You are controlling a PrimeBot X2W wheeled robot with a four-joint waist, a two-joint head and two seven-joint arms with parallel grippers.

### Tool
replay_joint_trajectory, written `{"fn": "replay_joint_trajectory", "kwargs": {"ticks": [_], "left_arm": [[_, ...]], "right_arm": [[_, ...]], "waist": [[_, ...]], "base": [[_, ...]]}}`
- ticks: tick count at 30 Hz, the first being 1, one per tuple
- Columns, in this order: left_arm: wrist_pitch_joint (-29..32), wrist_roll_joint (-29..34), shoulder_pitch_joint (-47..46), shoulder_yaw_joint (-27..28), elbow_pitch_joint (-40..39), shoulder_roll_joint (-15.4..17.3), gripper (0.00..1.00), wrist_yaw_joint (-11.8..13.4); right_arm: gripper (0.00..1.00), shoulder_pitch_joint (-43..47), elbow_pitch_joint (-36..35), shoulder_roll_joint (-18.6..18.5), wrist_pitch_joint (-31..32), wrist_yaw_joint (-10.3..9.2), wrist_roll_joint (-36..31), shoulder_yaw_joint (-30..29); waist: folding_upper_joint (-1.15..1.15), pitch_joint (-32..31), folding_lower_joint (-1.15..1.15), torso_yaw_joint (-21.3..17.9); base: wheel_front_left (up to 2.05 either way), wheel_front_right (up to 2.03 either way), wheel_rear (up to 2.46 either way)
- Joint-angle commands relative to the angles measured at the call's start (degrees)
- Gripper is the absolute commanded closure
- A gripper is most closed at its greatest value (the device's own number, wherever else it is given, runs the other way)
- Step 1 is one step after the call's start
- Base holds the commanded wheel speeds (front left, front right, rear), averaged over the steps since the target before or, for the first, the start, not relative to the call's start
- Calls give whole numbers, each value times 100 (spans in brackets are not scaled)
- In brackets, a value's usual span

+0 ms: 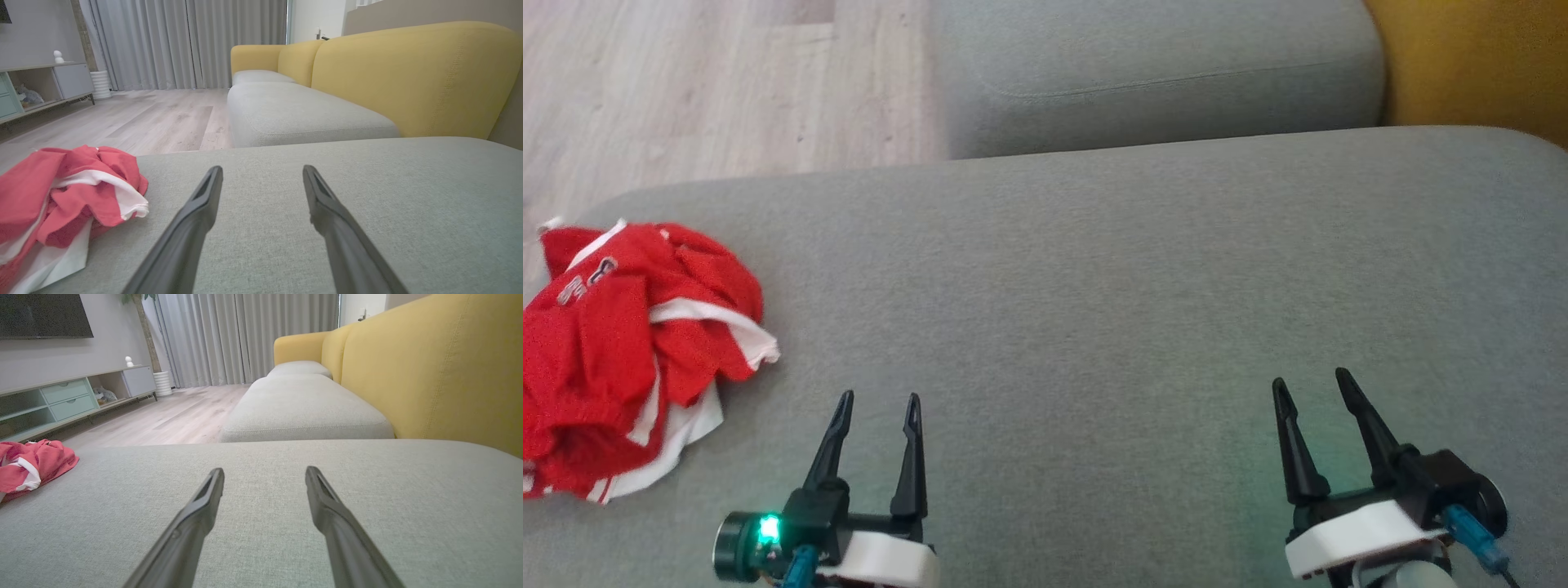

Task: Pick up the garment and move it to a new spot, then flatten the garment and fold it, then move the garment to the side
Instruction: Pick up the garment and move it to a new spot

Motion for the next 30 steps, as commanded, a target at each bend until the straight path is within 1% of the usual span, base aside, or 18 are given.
{"fn": "replay_joint_trajectory", "kwargs": {"ticks": [1, 4, 9, 16, 19, 23, 27, 30], "left_arm": [[-61, -23, -288, 163, -174, 27, 0, 44], [-61, -1, -344, 166, -193, 27, 0, 86], [-61, 44, -418, 203, -249, 27, 0, 162], [-61, 141, -467, 254, -348, 27, 0, 351], [-61, 82, -490, 256, -407, 27, 0, 432], [-61, -2, -491, 313, -503, 27, 0, 543], [-61, -47, -472, 403, -591, 27, 0, 628], [-61, -67, -488, 478, -688, 27, 0, 709]], "right_arm": [[0, -170, -192, -54, -63, 44, 4, 132], [0, -186, -219, -54, -63, 44, 8, 141], [0, -249, -264, -54, -63, 44, 3, 185], [0, -337, -266, -54, -63, 44, -70, 228], [0, -395, -277, -54, -63, 44, -115, 232], [0, -498, -270, -54, -63, 44, -172, 243], [0, -560, -265, -54, -63, 44, -222, 207], [0, -598, -265, -54, -63, 44, -284, 193]], "waist": [[0, 39, 0, 75], [0, 115, 0, 281], [0, 258, 0, 744], [0, 413, 0, 1577], [0, 495, 0, 1949], [0, 569, 0, 2338], [0, 639, 0, 2609], [0, 731, 0, 2725]], "base": [[0, 0, 0], [0, 0, 0], [0, 0, 0], [0, 0, 0], [0, 0, 0], [0, 0, 0], [0, 0, 0], [0, 0, 0]]}}
